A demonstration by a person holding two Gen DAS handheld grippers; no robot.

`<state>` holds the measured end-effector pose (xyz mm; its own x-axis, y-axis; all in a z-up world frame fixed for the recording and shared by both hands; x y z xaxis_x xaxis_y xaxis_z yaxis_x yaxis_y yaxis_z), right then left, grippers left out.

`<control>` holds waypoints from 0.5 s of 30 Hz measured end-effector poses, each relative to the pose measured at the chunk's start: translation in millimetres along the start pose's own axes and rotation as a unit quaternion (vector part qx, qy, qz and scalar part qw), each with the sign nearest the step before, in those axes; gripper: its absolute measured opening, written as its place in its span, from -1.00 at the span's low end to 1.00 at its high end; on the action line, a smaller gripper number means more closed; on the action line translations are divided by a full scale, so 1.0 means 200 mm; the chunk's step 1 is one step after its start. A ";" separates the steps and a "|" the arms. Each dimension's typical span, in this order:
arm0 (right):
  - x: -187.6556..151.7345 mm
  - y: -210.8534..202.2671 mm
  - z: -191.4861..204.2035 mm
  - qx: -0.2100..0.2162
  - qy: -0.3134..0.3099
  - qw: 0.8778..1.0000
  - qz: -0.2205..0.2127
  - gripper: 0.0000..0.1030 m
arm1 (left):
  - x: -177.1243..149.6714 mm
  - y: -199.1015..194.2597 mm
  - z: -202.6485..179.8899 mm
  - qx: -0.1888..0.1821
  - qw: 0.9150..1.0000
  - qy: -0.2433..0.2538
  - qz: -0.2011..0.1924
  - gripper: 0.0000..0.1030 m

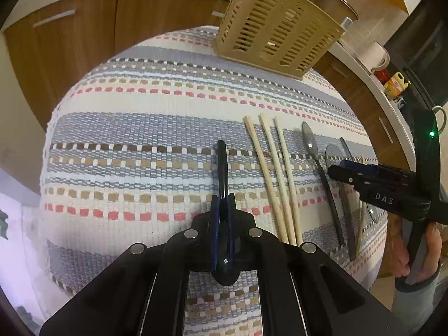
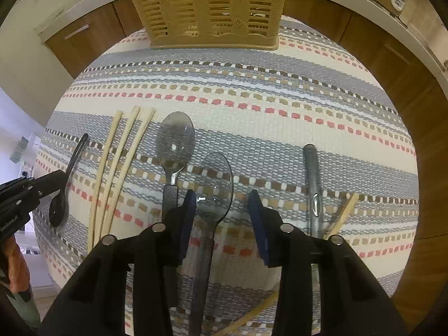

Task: Organize utensils
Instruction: 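Grasp a black spoon with the left tool while the right tool grasps another clear spoon, then carry the black spoon with the left tool while the right tool carries the clear spoon to the basket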

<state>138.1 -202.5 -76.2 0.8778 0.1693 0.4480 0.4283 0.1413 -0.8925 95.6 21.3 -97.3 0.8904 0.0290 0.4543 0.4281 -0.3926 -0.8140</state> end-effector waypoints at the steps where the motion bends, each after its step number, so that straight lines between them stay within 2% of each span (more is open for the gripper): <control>1: 0.00 0.00 0.00 0.002 0.003 1.000 0.000 -0.37 | 0.00 0.00 0.00 -0.003 1.000 0.001 0.004 -0.93; 4: 0.01 0.00 -0.02 -0.001 0.005 1.000 0.004 -0.37 | -0.01 0.01 0.01 0.000 1.000 0.002 0.010 -0.88; 8: 0.01 0.00 0.01 -0.020 -0.010 1.000 0.014 -0.35 | 0.00 0.00 0.00 0.011 1.000 0.021 0.016 -0.49; 10: 0.01 0.00 0.03 -0.019 -0.011 1.000 0.022 -0.30 | 0.02 0.02 -0.02 0.025 0.999 0.034 0.025 -0.48; 12: 0.01 0.00 0.04 -0.012 -0.009 1.000 0.027 -0.02 | 0.03 0.04 -0.03 0.033 0.998 0.047 0.036 -0.48; 15: 0.00 0.01 0.06 -0.020 -0.017 0.999 0.031 -0.01 | 0.06 0.07 -0.09 0.059 0.992 0.088 0.062 -0.47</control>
<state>136.3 -191.5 -76.9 0.8958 0.2096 0.3919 0.3813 0.0908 -0.9200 108.9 -0.5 -95.8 0.9011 -0.1772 0.3959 0.3414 -0.2732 -0.8993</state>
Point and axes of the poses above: each gripper's, at about its wrist camera, not at the fingertips, and y roughly the way its jaws point, z to its left, x to its top, the point moved 3 cm from there along y, roughly the way its jaws point
